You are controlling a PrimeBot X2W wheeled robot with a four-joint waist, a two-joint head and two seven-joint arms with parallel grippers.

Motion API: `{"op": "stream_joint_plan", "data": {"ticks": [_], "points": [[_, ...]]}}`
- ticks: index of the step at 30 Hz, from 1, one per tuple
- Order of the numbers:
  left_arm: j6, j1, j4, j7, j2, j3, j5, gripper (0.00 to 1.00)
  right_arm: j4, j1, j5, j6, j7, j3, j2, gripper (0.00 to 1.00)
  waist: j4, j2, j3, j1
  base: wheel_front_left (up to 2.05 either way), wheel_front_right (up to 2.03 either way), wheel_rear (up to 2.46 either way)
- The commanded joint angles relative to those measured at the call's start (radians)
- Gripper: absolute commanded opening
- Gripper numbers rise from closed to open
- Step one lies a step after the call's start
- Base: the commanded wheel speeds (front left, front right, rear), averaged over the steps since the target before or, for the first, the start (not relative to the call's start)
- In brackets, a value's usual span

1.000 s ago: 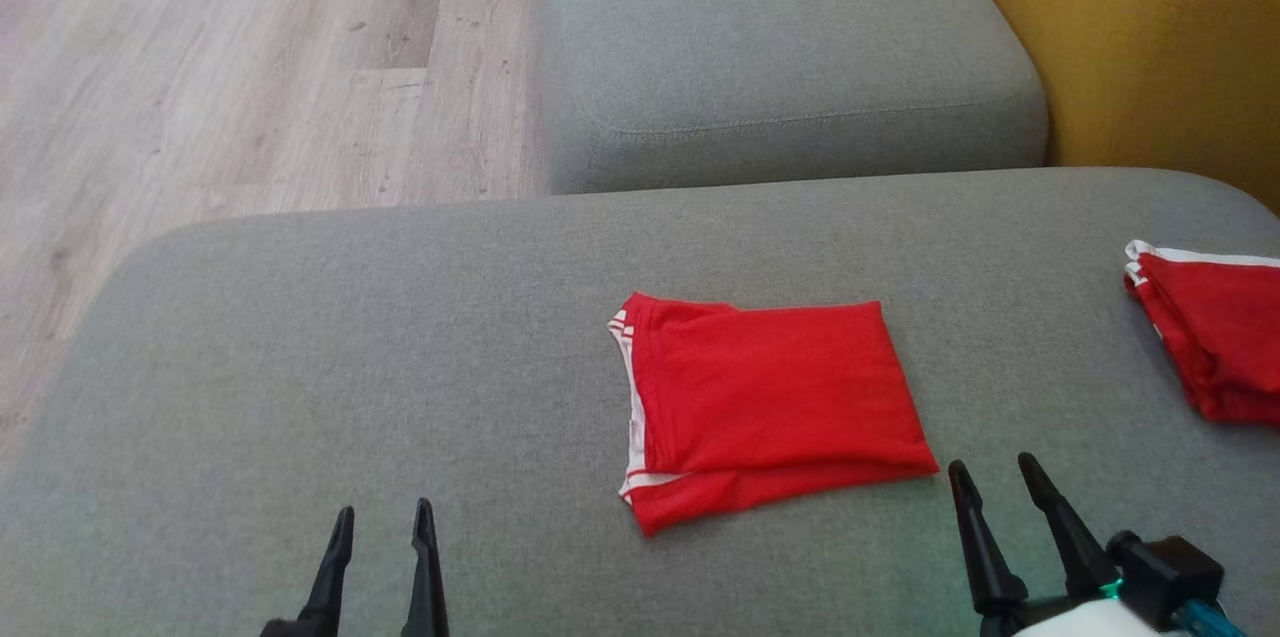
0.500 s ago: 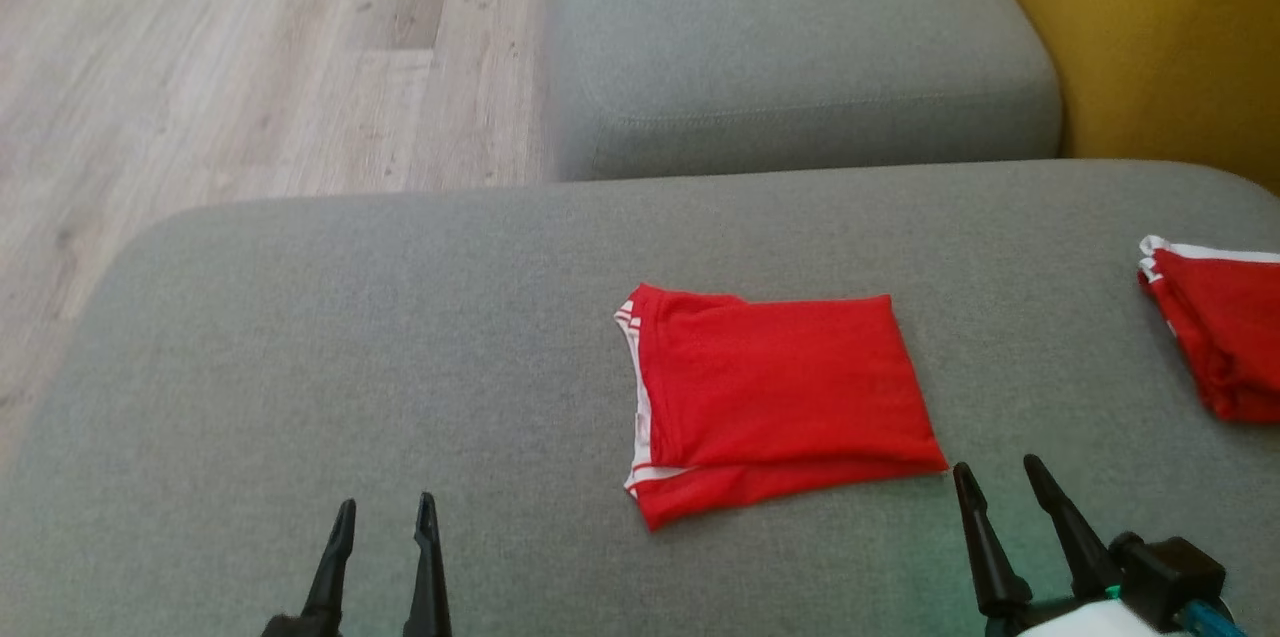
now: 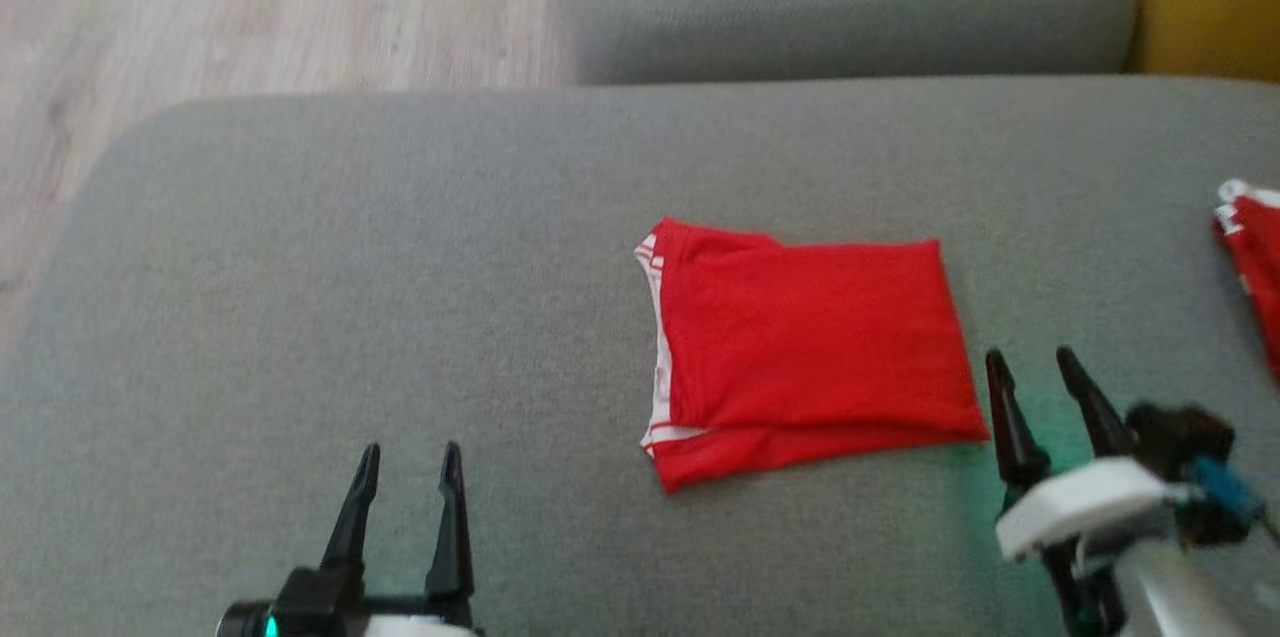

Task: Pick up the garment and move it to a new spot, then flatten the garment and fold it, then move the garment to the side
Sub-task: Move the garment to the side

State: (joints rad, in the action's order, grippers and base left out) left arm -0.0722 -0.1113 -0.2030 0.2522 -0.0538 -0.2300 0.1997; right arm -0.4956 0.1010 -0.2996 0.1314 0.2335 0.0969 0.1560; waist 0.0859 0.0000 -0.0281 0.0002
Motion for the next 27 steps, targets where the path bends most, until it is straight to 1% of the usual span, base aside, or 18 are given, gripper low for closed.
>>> {"op": "stream_joint_plan", "data": {"ticks": [1,4,7,9,10,11,12,13,14,15,17,20,22,24,27], "points": [[-0.006,0.062,0.026,0.010,0.004,0.015,-0.008,1.00,-0.020,0.087,-0.008,-0.001,-0.021,0.012,0.024,1.00,0.028,0.0000,-0.044,-0.0002,0.00,0.00,0.00],[-0.005,0.087,0.016,0.010,0.004,0.000,-0.007,1.00,-0.108,0.171,-0.021,-0.001,-0.063,0.000,0.038,1.00,0.050,0.0000,-0.074,-0.0002,0.00,0.00,0.00],[-0.002,0.109,0.009,0.010,0.004,-0.016,-0.009,1.00,-0.198,0.237,-0.032,-0.001,-0.077,-0.007,0.048,1.00,0.071,0.0000,-0.097,-0.0002,0.00,0.00,0.00],[-0.001,0.119,0.002,0.010,0.004,-0.023,-0.011,1.00,-0.268,0.269,-0.040,-0.001,-0.091,0.001,0.045,1.00,0.082,0.0000,-0.106,-0.0002,0.00,0.00,0.00],[-0.001,0.119,0.002,0.010,0.004,-0.023,-0.011,1.00,-0.268,0.269,-0.040,-0.001,-0.091,0.001,0.045,1.00,0.082,0.0000,-0.106,-0.0002,0.00,0.00,0.00],[0.000,0.123,-0.002,0.010,0.004,-0.025,-0.012,1.00,-0.308,0.279,-0.051,-0.001,-0.109,0.007,0.040,1.00,0.087,0.0000,-0.109,-0.0002,0.00,0.00,0.00],[0.001,0.126,-0.006,0.010,0.004,-0.026,-0.012,1.00,-0.341,0.287,-0.061,-0.001,-0.127,0.021,0.034,0.87,0.092,0.0000,-0.111,-0.0002,0.00,0.00,0.00],[0.001,0.129,-0.009,0.010,0.004,-0.026,-0.012,1.00,-0.368,0.293,-0.076,-0.001,-0.140,0.032,0.026,0.42,0.095,0.0000,-0.111,-0.0002,0.00,0.00,0.00],[-0.001,0.131,-0.010,0.010,0.004,-0.025,-0.011,1.00,-0.385,0.297,-0.092,-0.001,-0.144,0.045,0.019,0.13,0.097,0.0000,-0.112,-0.0002,0.00,0.00,0.00],[-0.002,0.132,-0.011,0.010,0.004,-0.024,-0.010,1.00,-0.396,0.301,-0.106,-0.001,-0.140,0.058,0.016,0.00,0.098,0.0000,-0.112,-0.0002,0.00,0.00,0.00],[-0.007,0.131,-0.009,0.010,0.004,-0.019,-0.007,1.00,-0.403,0.304,-0.133,-0.001,-0.118,0.083,0.016,0.00,0.092,0.0000,-0.112,-0.0002,0.00,0.00,0.00],[-0.009,0.124,-0.005,0.010,0.004,-0.017,-0.001,1.00,-0.402,0.311,-0.148,-0.001,-0.072,0.114,0.043,0.00,0.071,0.0000,-0.112,-0.0002,0.00,0.00,0.00],[-0.013,0.122,0.001,0.010,0.004,-0.017,0.003,1.00,-0.387,0.323,-0.156,-0.001,-0.050,0.133,0.068,0.00,0.046,0.0000,-0.118,-0.0002,0.00,0.00,0.00],[-0.015,0.123,0.008,0.010,0.004,-0.017,0.007,1.00,-0.362,0.340,-0.165,-0.001,-0.038,0.150,0.099,0.00,0.017,0.0000,-0.127,-0.0002,0.00,0.00,0.00],[-0.020,0.131,0.018,0.010,0.004,-0.021,0.017,1.00,-0.312,0.372,-0.176,-0.001,-0.034,0.165,0.166,0.00,-0.032,0.0000,-0.152,-0.0002,0.00,0.00,0.00]]}}
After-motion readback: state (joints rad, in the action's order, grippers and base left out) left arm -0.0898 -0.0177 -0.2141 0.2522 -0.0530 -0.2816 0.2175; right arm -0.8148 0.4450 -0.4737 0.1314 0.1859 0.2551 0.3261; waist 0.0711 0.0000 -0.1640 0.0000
